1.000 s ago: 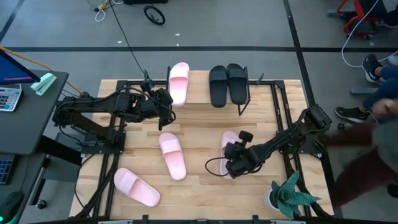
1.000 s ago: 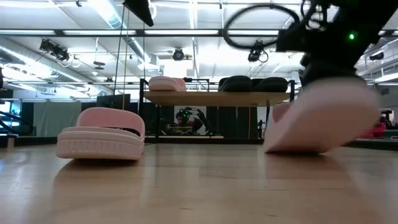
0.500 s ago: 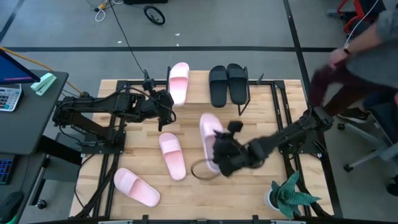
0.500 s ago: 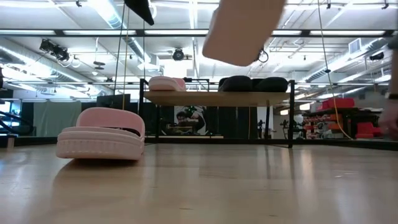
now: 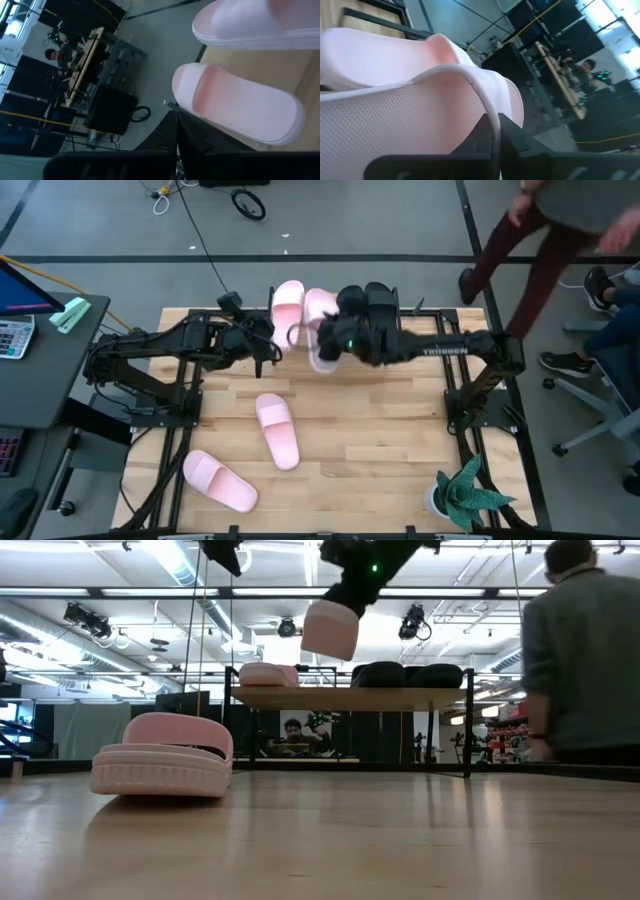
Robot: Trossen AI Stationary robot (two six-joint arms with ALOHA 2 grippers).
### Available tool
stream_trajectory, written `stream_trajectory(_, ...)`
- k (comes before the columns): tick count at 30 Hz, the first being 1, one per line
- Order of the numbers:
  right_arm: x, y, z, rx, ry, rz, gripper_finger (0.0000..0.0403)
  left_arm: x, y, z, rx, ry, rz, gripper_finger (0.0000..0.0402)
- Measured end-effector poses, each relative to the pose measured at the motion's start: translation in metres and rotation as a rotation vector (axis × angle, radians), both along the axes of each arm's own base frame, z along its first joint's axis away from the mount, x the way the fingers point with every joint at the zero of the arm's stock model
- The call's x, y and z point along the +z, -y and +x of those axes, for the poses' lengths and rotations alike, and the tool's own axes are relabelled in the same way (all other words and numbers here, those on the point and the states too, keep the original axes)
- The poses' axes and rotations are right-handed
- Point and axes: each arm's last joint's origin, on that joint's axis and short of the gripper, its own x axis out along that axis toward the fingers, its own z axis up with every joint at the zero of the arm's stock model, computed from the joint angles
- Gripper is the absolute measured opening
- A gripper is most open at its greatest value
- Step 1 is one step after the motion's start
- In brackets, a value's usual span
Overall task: Pick and place slides into the shelf
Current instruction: Put the bottom right pink slide on the shelf
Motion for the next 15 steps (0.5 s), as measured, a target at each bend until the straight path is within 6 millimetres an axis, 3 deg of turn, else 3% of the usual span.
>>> stream_trajectory(6, 0.005, 0.053, -0.009, 0.059, 0.021, 0.003, 0.0009, 0.000, -0.012, -0.002, 0.048, 0.001, 0.000, 0.0012)
stream_trajectory(9, 0.008, 0.070, -0.012, 0.129, 0.051, 0.007, 0.0009, 0.000, -0.017, -0.003, 0.070, 0.001, -0.001, 0.0009)
stream_trajectory(15, 0.007, 0.091, -0.021, 0.089, 0.110, 0.067, 0.0009, 0.000, -0.023, -0.004, 0.115, 0.043, -0.015, 0.0015)
